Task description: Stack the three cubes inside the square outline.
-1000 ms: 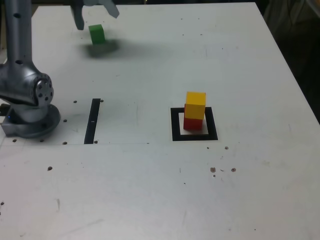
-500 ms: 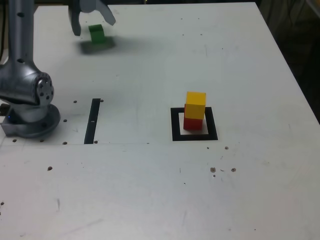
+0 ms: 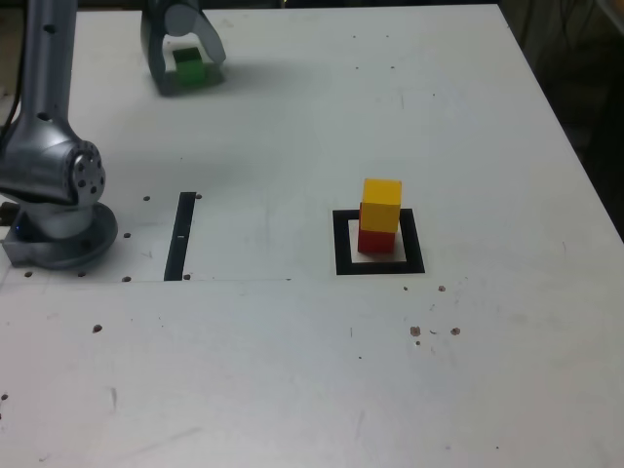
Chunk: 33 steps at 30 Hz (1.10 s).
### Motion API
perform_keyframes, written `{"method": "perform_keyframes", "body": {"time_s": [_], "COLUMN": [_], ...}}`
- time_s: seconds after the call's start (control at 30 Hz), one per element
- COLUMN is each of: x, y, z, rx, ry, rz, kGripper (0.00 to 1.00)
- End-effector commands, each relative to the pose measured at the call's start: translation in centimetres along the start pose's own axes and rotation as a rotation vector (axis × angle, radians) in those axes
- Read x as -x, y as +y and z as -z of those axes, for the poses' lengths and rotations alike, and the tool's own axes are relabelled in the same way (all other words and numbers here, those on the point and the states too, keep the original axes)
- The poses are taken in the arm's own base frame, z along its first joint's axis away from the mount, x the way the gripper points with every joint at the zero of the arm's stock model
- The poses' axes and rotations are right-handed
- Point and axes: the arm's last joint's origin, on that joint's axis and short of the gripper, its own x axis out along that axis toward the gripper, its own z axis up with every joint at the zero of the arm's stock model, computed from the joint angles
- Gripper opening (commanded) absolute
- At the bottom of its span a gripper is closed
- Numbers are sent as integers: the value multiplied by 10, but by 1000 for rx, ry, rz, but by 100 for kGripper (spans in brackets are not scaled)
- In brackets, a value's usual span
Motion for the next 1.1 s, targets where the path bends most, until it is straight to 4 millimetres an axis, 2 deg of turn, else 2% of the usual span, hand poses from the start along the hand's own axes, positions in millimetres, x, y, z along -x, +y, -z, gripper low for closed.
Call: {"method": "perform_keyframes", "body": {"time_s": [0.0,0.1,0.13,0.73,1.07], "x": [-2,0,1,4,25], "y": [2,3,3,0,-18], "z": [-1,-1,-1,0,-1], "rx": [5,7,6,0,-34], "ry": [2,-6,-8,-15,-49], "rz": [-3,-16,-17,-16,-25], "kGripper": [51,35,34,33,33]}}
